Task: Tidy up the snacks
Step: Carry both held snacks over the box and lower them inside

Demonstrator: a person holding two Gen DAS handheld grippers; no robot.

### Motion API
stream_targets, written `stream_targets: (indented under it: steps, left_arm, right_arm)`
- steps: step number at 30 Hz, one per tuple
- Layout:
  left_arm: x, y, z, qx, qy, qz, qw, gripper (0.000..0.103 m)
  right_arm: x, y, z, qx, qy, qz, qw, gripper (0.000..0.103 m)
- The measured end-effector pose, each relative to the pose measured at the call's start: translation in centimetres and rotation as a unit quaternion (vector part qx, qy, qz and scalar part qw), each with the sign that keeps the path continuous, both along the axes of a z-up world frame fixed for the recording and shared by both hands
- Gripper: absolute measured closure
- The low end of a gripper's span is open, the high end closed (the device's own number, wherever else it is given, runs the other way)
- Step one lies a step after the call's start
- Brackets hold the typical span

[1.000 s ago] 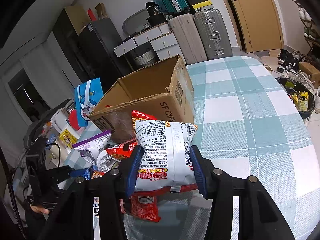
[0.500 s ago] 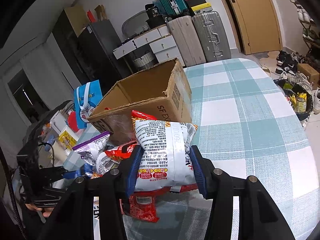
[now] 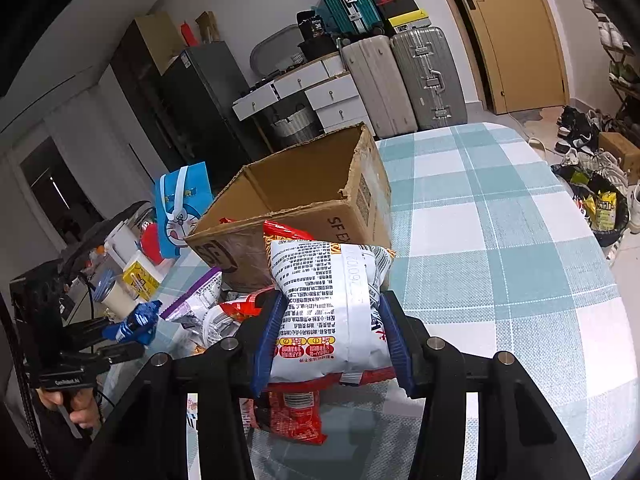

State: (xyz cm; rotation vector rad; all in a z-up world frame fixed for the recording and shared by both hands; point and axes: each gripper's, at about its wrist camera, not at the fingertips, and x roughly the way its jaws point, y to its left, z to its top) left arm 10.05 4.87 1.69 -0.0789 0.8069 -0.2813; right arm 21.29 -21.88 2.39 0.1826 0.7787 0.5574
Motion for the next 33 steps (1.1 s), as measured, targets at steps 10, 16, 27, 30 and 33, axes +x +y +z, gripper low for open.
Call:
stream_targets:
  steps: [10, 16, 27, 30, 33]
  left_arm:
    - [0.4, 0.2, 2.8, -0.032, -0.045, 0.036, 0.9978, 0.061]
    - [1.7, 0.1, 5.0, -0.055, -0.075, 0.060, 0.9939, 0.061]
    - [5.8, -0.9, 7.2, -0.056, -0.085, 0.087, 0.9910, 0.061]
    - [7.3, -1.2, 7.6, -0.051, -0.089, 0.094, 0.9903, 0.061]
    - [8.9, -1.4, 7.8, -0.049, -0.090, 0.096, 0.9901, 0.061]
  right_arm:
    - [-0.6, -0.3, 1.5, 0.000, -0.017, -0.002, 1.000, 0.054]
    - [-1.2, 0.0, 3.3, -0.006, -0.038, 0.000, 0.999, 0.054]
    - [0.3, 1.0, 5.9, -0.018, -0.050, 0.019, 0.998, 0.054]
    - [1.4, 1.7, 6.7, -0.018, -0.055, 0.026, 0.998, 0.054]
    - [2.0, 2.1, 7.0, -0.017, -0.056, 0.029, 0.998, 0.054]
